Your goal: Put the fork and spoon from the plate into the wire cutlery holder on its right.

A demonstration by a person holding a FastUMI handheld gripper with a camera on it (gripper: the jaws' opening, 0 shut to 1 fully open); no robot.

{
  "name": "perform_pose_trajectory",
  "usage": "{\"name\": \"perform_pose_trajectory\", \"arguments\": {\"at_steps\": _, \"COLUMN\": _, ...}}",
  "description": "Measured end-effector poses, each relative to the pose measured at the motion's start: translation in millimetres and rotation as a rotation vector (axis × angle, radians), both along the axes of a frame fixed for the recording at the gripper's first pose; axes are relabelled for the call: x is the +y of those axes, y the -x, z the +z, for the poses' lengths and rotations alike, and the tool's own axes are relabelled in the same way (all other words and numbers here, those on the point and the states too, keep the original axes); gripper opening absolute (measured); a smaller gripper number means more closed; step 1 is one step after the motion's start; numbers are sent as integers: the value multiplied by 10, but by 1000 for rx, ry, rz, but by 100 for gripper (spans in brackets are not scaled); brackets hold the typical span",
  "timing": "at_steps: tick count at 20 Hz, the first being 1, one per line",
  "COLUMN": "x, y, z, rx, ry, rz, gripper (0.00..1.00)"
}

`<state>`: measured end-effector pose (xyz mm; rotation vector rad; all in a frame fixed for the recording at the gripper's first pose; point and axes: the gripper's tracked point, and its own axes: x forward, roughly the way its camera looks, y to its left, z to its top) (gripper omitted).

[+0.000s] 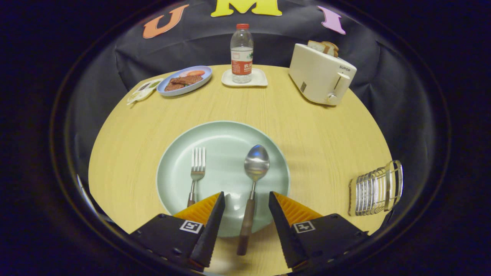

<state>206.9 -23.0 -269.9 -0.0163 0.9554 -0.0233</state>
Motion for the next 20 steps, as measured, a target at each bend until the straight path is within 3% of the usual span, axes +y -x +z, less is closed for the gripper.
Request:
{"name": "perform_pose_trajectory", "arguments": {"at_steps": 1, "x": -3, "y": 9, "z": -8, "rx": 7, "ry": -3, "rz": 2, "gripper": 59}}
{"name": "perform_pose_trajectory", "arguments": {"at_steps": 3, "x": 19, "y": 0, "z": -22, "rx": 4, "ry": -15, "rz": 7, "gripper": 57}}
{"name": "perform_pose_trajectory", "arguments": {"at_steps": 5, "x": 24, "y": 20, "z": -35, "rx": 18, "ry": -18, "rz": 11, "gripper": 45}}
{"name": "perform_pose_trajectory", "arguments": {"at_steps": 10, "x": 30, "y": 47, "z": -135, "rx": 58, "ry": -1, "rz": -2, "gripper": 44}}
{"name": "perform_pose_trajectory", "arguments": {"at_steps": 12, "x": 3, "y": 107, "z": -145, "rx": 82, "ry": 15, "rz": -8, "gripper": 17}}
{"name": "perform_pose_trajectory", "arguments": {"at_steps": 15, "x": 43, "y": 86, "z": -154, "rx": 68, "ry": -4, "rz": -19, "gripper": 19}}
{"name": "perform_pose_trajectory", "arguments": {"at_steps": 17, "x": 107, "y": 68, "z": -136, "rx": 63, "ry": -17, "rz": -7, "gripper": 5}}
{"name": "perform_pose_trajectory", "arguments": {"at_steps": 20, "x": 126, "y": 115, "z": -46, "rx": 54, "ry": -16, "rz": -7, "gripper": 5}}
